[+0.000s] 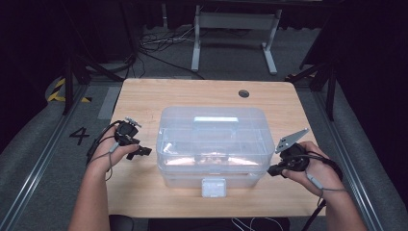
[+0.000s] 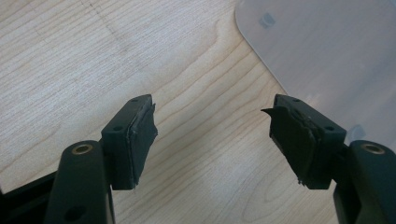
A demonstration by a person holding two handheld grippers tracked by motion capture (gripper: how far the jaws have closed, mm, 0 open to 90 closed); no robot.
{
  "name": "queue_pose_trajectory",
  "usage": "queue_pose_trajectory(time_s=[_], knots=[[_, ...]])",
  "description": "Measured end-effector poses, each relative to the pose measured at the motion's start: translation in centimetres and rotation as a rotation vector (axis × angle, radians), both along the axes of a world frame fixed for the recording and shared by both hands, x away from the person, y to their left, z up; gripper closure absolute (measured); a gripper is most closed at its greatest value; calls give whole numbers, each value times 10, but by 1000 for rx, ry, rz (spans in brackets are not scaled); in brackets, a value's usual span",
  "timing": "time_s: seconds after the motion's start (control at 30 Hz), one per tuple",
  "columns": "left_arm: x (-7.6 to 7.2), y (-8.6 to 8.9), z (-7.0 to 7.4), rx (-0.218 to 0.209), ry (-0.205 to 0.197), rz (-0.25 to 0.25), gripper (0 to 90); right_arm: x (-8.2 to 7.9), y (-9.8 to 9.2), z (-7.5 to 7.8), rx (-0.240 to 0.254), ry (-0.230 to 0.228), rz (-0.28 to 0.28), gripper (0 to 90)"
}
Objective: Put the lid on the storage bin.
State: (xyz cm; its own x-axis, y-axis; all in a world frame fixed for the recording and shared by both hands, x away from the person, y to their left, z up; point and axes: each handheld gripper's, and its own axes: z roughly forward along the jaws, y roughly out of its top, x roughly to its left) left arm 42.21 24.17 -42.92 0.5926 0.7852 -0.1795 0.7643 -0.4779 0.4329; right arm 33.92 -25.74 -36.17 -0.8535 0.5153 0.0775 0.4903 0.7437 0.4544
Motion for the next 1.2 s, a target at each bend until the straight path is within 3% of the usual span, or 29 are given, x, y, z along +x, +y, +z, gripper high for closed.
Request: queue_pose_trajectory(time_s=[0.67,0.97,1.2], knots=[[0,-1,-2,5,15,-7,317,1,0,-5,-39,27,13,895],[-1,0,-2,5,9,-1,318,-5,-8,4,14,45,49,900],[-9,2,-3,-3,1,6,318,-4,-18,18,84,19,53,899]])
